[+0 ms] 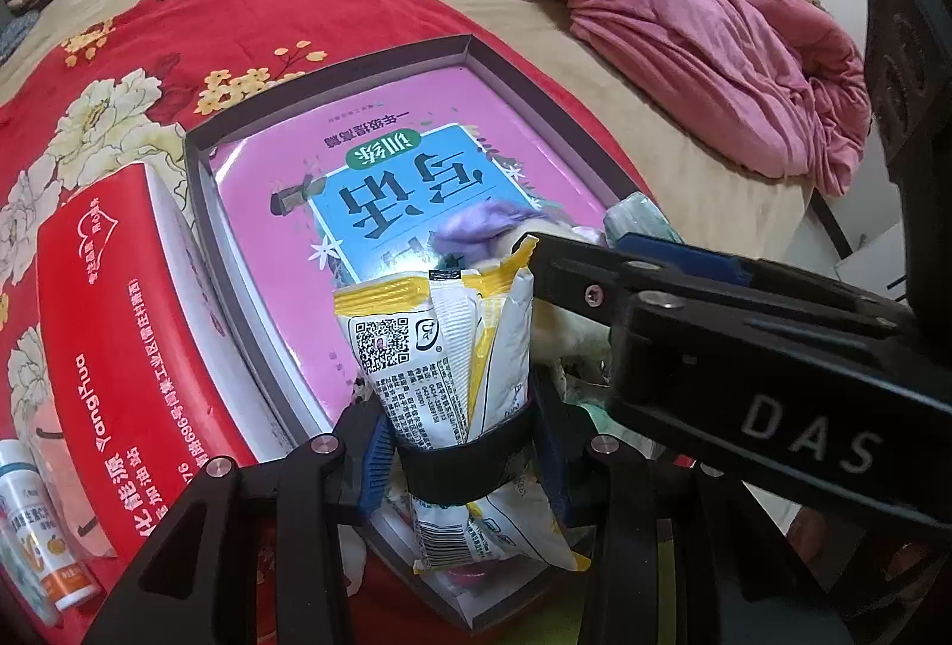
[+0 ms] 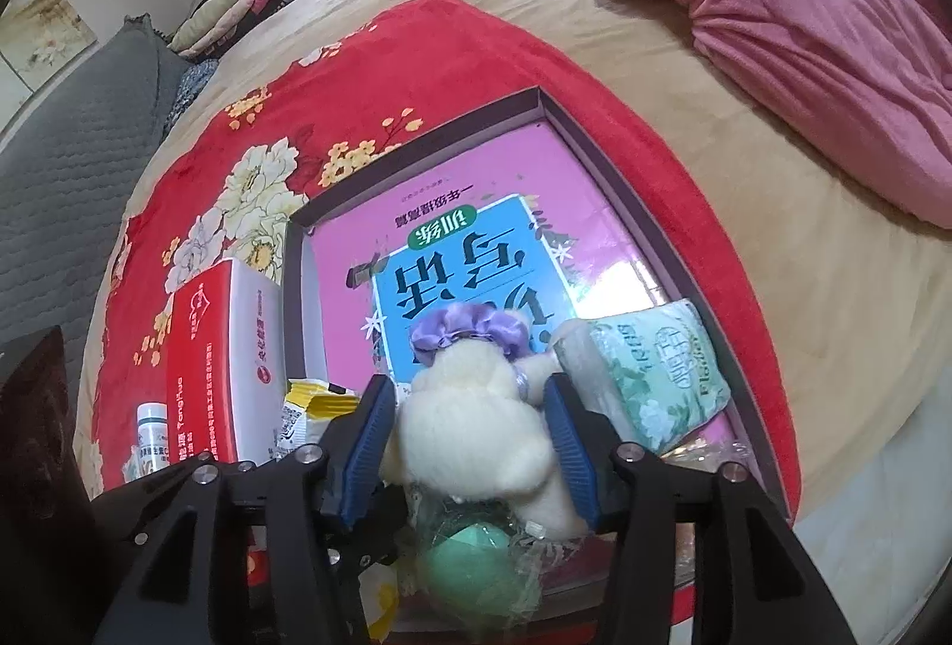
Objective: Organize soft objects
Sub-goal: 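Lower the plush bunny into the tray and open the right gripper while the left releases the snack bag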
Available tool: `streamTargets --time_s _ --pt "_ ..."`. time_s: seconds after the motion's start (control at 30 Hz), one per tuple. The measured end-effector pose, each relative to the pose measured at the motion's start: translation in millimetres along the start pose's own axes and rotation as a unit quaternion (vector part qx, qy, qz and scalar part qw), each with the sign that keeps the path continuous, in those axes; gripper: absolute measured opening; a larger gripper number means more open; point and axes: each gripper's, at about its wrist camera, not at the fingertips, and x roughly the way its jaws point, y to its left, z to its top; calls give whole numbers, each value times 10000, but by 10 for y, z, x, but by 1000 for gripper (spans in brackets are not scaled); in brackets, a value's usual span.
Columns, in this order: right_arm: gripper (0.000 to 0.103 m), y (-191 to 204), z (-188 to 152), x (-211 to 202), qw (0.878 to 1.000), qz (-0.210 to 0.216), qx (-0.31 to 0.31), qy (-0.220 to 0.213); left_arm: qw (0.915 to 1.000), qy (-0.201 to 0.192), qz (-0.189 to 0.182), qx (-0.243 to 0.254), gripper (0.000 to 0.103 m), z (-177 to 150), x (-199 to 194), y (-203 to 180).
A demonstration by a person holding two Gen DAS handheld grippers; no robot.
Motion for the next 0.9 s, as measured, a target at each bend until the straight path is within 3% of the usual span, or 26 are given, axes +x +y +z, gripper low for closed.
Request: streamTargets --time_s 0.5,0.9 --pt "58 -221 -29 -511 9973 -18 388 -626 10000 11 24 80 48 25 42 -50" --pt "58 -247 -78 -685 9955 -40 484 -814 9999 -32 -67 -74 68 33 -42 13"
